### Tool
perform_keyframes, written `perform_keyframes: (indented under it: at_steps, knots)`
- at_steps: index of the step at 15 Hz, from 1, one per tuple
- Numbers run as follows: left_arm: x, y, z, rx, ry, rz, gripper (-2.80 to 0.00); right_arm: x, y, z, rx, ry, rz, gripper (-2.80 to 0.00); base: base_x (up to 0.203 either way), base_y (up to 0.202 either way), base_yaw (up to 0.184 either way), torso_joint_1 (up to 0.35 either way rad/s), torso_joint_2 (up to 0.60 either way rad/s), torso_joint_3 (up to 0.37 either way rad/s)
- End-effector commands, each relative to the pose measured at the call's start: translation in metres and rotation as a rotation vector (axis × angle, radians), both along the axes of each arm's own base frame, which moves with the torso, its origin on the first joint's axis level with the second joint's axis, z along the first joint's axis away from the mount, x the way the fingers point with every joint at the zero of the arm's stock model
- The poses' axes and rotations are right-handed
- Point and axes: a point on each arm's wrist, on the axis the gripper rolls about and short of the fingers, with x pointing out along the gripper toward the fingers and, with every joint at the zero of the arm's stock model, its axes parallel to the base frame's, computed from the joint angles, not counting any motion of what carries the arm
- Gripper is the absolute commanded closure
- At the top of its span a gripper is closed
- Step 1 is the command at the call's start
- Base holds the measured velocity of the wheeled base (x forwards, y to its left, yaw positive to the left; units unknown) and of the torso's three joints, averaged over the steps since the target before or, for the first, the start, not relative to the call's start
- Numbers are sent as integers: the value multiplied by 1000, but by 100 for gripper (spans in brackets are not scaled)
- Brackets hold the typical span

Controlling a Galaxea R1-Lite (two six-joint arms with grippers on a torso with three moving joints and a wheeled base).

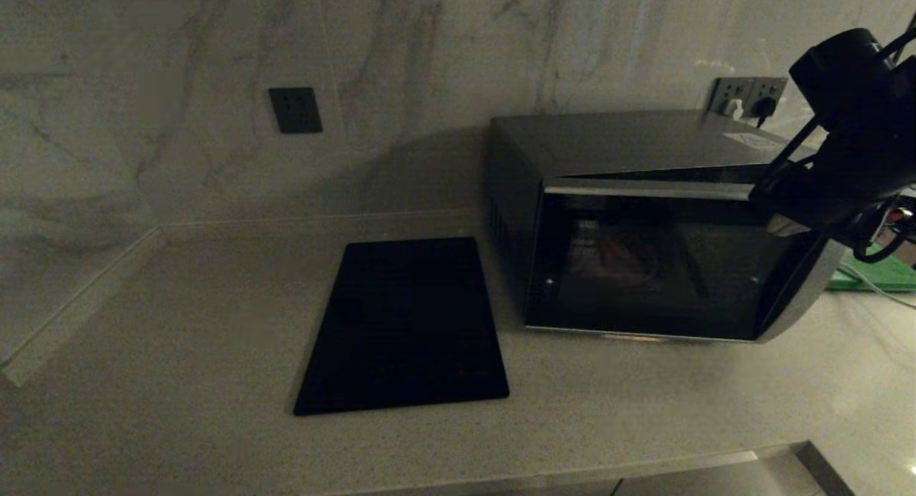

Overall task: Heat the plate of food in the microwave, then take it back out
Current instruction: Close the microwave oven

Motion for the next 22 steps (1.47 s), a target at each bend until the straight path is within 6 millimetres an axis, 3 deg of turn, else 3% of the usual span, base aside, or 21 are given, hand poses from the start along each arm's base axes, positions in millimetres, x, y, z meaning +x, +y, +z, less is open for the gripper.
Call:
perform_keyframes:
  at_steps: [1, 22]
  knots:
    - [0, 0, 0, -1, 1, 1, 0, 8, -7, -3, 3, -18, -27, 0, 0, 0, 0, 0, 0, 0]
    - [0, 0, 0, -1, 1, 1, 0, 33, -12, -2, 7, -159, -27, 0, 0, 0, 0, 0, 0, 0]
